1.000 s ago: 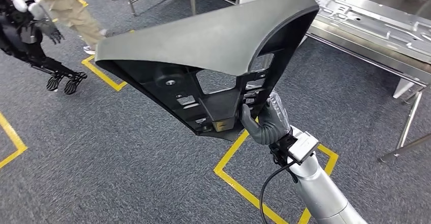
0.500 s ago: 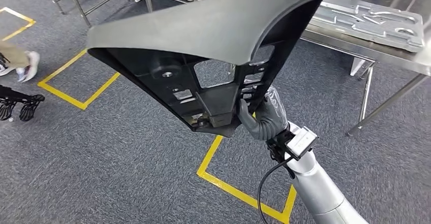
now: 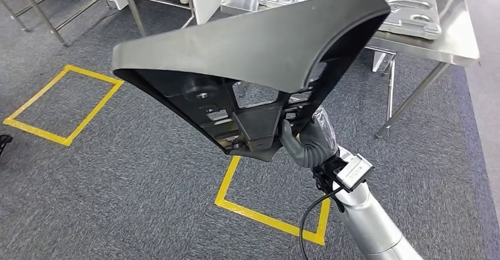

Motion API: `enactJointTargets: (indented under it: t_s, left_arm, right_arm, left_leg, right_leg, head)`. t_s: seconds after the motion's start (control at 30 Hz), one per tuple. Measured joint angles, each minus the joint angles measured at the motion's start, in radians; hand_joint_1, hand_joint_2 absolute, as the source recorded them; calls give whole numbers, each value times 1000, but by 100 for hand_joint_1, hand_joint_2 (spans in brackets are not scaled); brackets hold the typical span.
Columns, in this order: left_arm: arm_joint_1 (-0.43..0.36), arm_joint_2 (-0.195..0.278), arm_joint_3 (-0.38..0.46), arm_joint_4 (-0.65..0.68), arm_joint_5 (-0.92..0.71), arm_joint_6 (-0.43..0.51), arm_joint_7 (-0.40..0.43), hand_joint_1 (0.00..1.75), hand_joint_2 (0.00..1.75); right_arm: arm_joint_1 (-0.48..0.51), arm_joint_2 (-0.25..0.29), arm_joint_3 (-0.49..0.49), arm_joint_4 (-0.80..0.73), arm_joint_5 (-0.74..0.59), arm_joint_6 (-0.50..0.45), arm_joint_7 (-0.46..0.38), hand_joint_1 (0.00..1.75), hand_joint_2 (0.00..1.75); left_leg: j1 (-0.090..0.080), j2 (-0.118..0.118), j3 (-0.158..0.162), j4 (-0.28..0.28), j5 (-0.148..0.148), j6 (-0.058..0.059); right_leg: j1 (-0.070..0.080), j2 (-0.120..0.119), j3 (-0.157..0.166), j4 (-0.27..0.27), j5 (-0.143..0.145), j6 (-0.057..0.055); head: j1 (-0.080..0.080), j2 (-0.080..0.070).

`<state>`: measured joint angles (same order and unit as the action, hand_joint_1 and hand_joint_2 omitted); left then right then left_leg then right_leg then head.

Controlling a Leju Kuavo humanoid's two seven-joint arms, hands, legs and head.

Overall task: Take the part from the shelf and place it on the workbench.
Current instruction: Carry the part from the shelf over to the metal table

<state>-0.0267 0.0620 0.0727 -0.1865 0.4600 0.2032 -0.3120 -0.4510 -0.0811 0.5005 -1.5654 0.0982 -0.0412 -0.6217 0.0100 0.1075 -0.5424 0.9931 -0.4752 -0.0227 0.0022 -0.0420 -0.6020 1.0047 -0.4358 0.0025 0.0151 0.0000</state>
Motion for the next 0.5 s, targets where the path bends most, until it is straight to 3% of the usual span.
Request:
enactJointTargets:
  t_s: [0.03, 0.1, 0.17, 0.2, 0.23, 0.27, 0.3, 0.33, 0.4, 0.47, 0.5]
  left_arm:
    - [-2, 0, 0, 0, -1, 0, -1, 0, 175]
    - [-3, -2, 0, 0, -3, -3, -3, 0, 175]
    - [0, -2, 0, 0, -4, -6, -3, 0, 175]
    - [1, -3, 0, 0, -4, -7, -3, 0, 175]
    - [2, -3, 0, 0, -4, -8, -2, 0, 175]
    - [3, -3, 0, 0, -4, -10, -1, 0, 175]
    - [3, -3, 0, 0, -3, -11, -1, 0, 175]
    - [3, -3, 0, 0, -2, -12, 0, 0, 175]
    - [3, -2, 1, 0, 1, -14, 2, 0, 175]
    - [1, -2, 1, 0, 2, -16, 5, 0, 175]
    - [-1, -2, 1, 0, 3, -17, 6, 0, 175]
  right_arm:
    - [-1, 0, 0, 0, -1, 1, 0, 175, 175]
    - [-8, 2, -1, 2, -2, 2, 0, 175, 175]
    - [-17, 6, -1, 6, -3, 5, 1, 175, 175]
    - [-19, 8, 0, 9, -3, 6, 1, 175, 175]
    - [-20, 9, 0, 12, -3, 8, 3, 175, 175]
    - [-21, 10, 1, 14, -3, 10, 5, 175, 175]
    - [-22, 10, 1, 16, -3, 12, 7, 175, 175]
    - [-24, 12, 1, 17, -3, 13, 9, 175, 175]
    - [-31, 16, 2, 18, -3, 14, 13, 175, 175]
    - [-38, 20, 2, 20, -3, 16, 15, 175, 175]
    - [-39, 21, 2, 20, -4, 17, 16, 175, 175]
  left_leg:
    - [2, 2, 2, 1, -3, -6]
    - [6, -32, -11, 41, -34, -16]
    - [9, -81, -66, 160, -97, -21]
    - [9, -92, -100, 230, -124, -23]
    - [9, -97, -127, 279, -137, -23]
    - [9, -98, -137, 292, -128, -23]
    - [9, -101, -129, 264, -100, -21]
    - [10, -110, -103, 199, -58, -18]
    - [12, -157, -45, 65, -1, -9]
    - [11, -186, -24, 14, 8, -1]
    - [8, -179, -23, 11, 10, 2]
  right_leg:
    - [-2, 11, 1, -2, 2, -5]
    - [-8, 31, 5, -9, 6, -16]
    - [-10, 51, 6, -11, 8, -23]
    - [-9, 62, 6, -10, 8, -25]
    - [-7, 74, 6, -9, 8, -26]
    - [-6, 88, 6, -8, 8, -26]
    - [-6, 101, 7, -6, 8, -25]
    - [-6, 115, 7, -4, 7, -24]
    - [-6, 139, 4, 1, 6, -18]
    - [-10, 159, -4, 3, 8, -6]
    - [-13, 170, -7, 2, 11, 1]
  head:
    - [0, 0]
    - [-4, 0]
    - [-11, 0]
    - [-12, 0]
    - [-13, 0]
    - [-13, 0]
    - [-13, 0]
    - [-13, 0]
    - [-12, 0]
    - [-13, 0]
    - [-13, 0]
